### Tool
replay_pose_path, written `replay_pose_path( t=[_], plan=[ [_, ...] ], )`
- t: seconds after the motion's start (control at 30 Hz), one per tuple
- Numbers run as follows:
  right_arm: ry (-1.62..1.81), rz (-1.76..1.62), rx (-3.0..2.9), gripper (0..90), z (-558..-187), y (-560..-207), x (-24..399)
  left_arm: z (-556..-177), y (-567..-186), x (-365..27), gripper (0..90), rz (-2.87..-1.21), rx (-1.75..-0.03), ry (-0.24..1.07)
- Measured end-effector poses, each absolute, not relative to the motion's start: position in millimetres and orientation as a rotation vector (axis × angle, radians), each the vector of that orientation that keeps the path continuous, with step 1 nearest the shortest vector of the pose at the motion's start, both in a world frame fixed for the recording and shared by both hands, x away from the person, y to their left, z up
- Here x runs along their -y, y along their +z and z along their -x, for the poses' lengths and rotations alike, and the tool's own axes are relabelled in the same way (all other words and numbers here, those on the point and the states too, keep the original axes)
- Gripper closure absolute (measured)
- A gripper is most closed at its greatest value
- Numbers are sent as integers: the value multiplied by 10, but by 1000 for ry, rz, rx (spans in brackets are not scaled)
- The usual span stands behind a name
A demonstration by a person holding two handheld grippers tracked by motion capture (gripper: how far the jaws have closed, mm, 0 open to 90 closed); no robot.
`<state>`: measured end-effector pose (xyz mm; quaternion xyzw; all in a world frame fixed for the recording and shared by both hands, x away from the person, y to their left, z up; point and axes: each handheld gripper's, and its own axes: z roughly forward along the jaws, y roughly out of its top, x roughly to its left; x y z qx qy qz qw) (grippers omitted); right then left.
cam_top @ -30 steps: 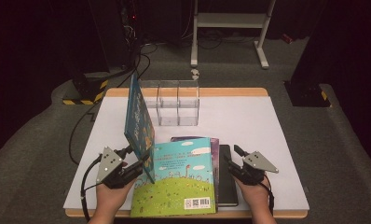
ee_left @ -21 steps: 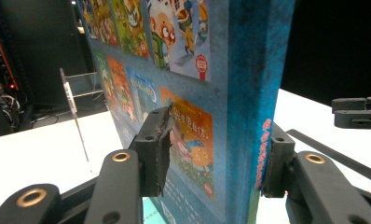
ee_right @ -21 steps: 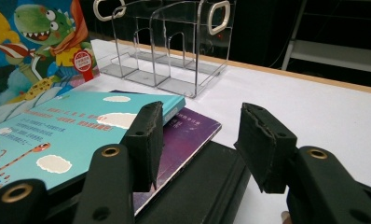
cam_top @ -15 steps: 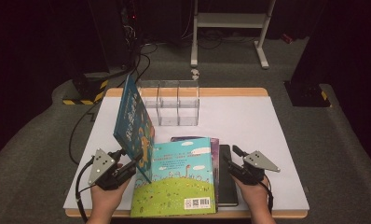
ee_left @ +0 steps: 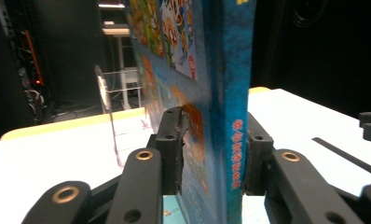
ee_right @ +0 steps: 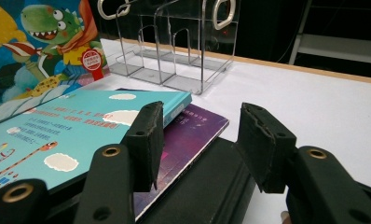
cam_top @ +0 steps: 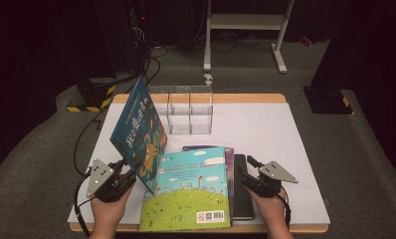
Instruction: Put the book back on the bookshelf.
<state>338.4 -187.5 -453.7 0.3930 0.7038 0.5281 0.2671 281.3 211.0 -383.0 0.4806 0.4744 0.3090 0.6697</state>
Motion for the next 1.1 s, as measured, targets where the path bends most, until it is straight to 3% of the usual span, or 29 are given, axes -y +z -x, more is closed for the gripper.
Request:
replay_pose_path(
  t=[0.2, 0.37, 0.63, 0.8, 0.83, 0.87, 0.93, 1.0, 1.1],
  plan=[
    [1430, -1062, -1900, 504, -3386, -4539, 1875, -2838, -3823, -2187, 741, -1074, -1097, 744],
    [1431, -1062, -1902, 505, -3385, -4540, 1873, -2860, -3826, -2287, 811, -1051, -1110, 710],
    [1440, -1068, -1898, 506, -3385, -4541, 1881, -2869, -3830, -2305, 822, -1064, -1084, 692],
    [1441, -1074, -1903, 506, -3389, -4549, 1877, -2861, -3830, -2294, 792, -1076, -1053, 675],
    [1441, -1074, -1904, 506, -3389, -4550, 1875, -2864, -3821, -2290, 750, -1070, -1043, 679],
    [1443, -1074, -1905, 506, -3388, -4550, 1872, -2892, -3783, -2278, 647, -1063, -1032, 685],
    [1443, -1074, -1905, 506, -3388, -4551, 1870, -2912, -3758, -2271, 679, -1075, -1032, 683],
    [1441, -1070, -1906, 506, -3387, -4552, 1866, -2937, -3717, -2260, 774, -1083, -1036, 717],
    [1444, -1071, -1906, 506, -3383, -4550, 1868, -2954, -3699, -2253, 811, -1081, -1046, 730]
  ],
)
